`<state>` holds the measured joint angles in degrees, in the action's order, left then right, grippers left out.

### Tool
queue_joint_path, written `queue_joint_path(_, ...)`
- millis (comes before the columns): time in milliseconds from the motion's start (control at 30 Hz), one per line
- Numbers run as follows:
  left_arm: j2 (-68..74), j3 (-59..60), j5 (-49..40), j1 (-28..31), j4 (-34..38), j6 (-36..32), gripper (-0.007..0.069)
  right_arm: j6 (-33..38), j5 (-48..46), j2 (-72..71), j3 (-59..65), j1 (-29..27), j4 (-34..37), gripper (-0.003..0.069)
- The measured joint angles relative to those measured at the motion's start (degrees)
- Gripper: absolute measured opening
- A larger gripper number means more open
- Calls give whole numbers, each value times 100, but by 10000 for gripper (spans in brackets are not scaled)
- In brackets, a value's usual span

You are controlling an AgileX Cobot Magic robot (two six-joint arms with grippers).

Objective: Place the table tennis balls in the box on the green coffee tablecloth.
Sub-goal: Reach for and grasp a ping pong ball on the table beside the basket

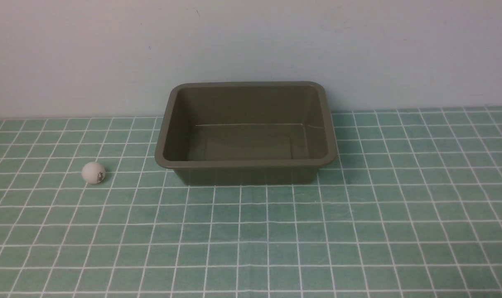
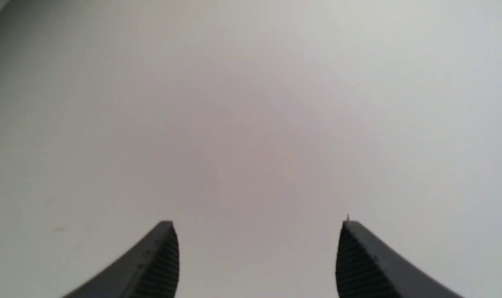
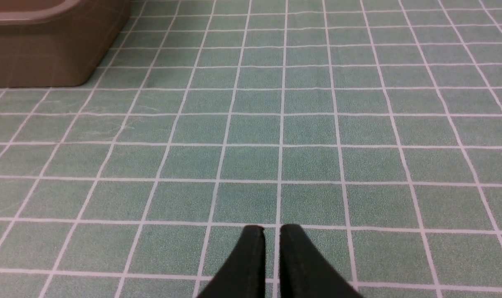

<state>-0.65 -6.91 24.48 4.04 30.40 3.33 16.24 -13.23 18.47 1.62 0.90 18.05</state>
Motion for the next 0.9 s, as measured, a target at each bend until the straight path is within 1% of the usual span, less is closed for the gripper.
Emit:
queue_joint_path(33,0,-191,-221,0,-314,-7,461,0,0,0,0,0,0,44)
queue_joint_path(100,0,-659,-992,0,-1502,-12,461,0,0,0,0,0,0,44)
queue_joint_path(200,115,-1319,-2131,0,-2978,119,461,0,0,0,0,0,0,44)
queue_joint_path(267,374,-1651,-2710,0,-3609,271,461,0,0,0,0,0,0,44)
queue_joint_path(300,512,-1768,-2989,0,-3725,326,461,0,0,0,0,0,0,44)
queue_joint_path(500,1416,-2172,-4476,0,-3868,432,461,0,0,0,0,0,0,44)
queue_joint_path(600,2038,-2335,-4879,0,-3851,423,461,0,0,0,0,0,0,44)
queue_joint_path(767,3232,-2986,-5505,0,-3437,-7,461,0,0,0,0,0,0,44)
queue_joint_path(900,4528,-4041,-6368,0,-2634,-777,461,0,0,0,0,0,0,44)
